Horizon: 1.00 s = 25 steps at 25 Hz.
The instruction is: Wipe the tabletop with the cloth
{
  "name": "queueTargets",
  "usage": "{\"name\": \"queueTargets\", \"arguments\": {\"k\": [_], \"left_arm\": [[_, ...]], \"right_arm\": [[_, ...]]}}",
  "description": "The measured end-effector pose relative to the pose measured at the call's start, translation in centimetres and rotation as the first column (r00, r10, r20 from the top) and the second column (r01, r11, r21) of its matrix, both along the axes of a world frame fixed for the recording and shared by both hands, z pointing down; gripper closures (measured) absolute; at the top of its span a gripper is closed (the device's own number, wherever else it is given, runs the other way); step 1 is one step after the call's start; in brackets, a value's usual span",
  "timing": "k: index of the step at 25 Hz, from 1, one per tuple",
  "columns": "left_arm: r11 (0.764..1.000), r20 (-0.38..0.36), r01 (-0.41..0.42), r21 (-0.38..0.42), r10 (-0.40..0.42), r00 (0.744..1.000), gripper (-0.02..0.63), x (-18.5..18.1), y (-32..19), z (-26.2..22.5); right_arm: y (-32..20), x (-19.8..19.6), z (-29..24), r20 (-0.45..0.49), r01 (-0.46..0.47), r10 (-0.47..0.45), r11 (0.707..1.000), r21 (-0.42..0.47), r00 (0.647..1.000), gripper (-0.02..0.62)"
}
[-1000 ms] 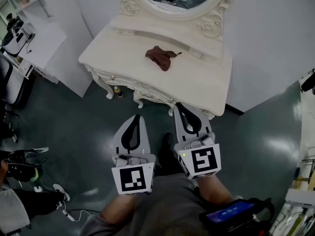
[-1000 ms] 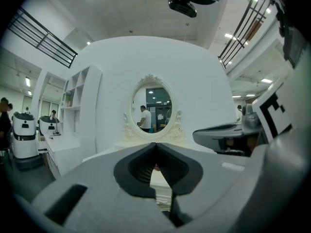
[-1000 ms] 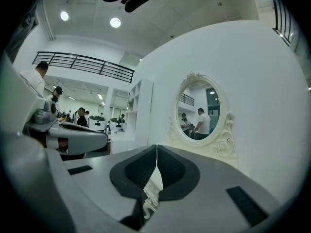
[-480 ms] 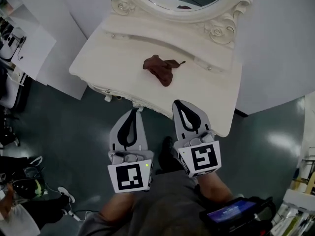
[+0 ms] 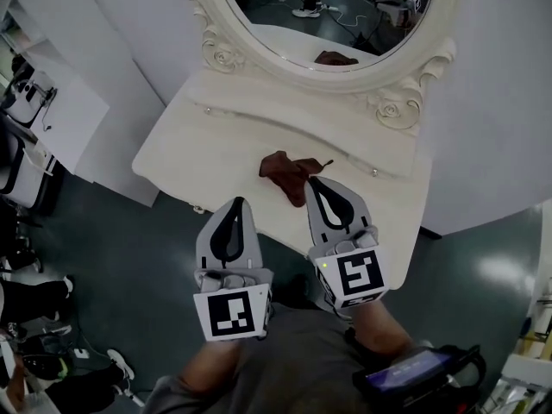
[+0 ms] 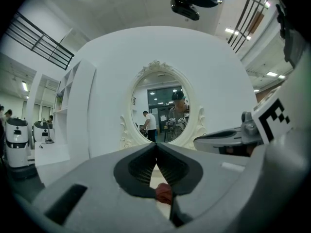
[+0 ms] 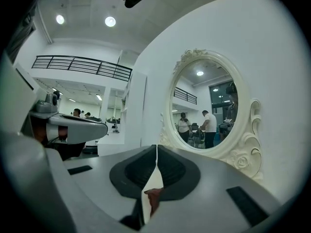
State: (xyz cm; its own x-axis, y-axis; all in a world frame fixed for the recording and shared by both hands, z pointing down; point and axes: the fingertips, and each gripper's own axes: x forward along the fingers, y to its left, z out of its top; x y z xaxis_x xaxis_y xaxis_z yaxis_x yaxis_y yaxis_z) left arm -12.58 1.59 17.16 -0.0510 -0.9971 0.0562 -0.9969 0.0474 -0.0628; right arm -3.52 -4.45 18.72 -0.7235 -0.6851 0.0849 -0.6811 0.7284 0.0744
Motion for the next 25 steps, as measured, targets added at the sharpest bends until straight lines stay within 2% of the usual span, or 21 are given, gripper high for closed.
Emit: {"name": "queueTargets", "arguments": {"k": [6,12,14,16,22,25], "left_arm": [[1.000,-0.029,-0.019,-0.024,0.019,0.999,0.591,-2.3,-4.4,0.9],[0.989,-0.090,-0.086,-0.123,0.076,0.993,0.591,-5.0,-10.3,5.0],[0.981,-0.103,-0.111,-0.160,0.095,0.990,0.591,-5.6,-12.2,6.9],[0.973,-0.117,-0.128,-0.194,0.107,0.987,0.591,-6.0,-14.0,9.0],[0.954,-0.153,-0.188,-0.235,0.155,0.976,0.591,-6.6,-17.8,14.4],[0.924,-0.190,-0.215,-0.316,0.160,0.969,0.591,-6.7,-18.3,17.4]], "right_arm": [[-3.9,-2.2,0.9,-0.038,-0.013,0.013,1.000,-0.016,0.999,0.579],[-8.0,-4.5,5.9,-0.105,-0.024,0.010,0.990,-0.139,0.994,0.569],[-9.2,-5.5,8.3,-0.123,-0.012,-0.012,0.981,-0.195,0.992,0.445],[-10.4,-6.4,11.0,-0.136,0.001,-0.037,0.968,-0.251,0.990,0.386],[-12.7,-7.4,18.6,-0.196,-0.010,-0.072,0.922,-0.388,0.978,0.318],[-12.4,-7.4,22.1,-0.242,-0.040,-0.082,0.887,-0.459,0.967,0.307]]}}
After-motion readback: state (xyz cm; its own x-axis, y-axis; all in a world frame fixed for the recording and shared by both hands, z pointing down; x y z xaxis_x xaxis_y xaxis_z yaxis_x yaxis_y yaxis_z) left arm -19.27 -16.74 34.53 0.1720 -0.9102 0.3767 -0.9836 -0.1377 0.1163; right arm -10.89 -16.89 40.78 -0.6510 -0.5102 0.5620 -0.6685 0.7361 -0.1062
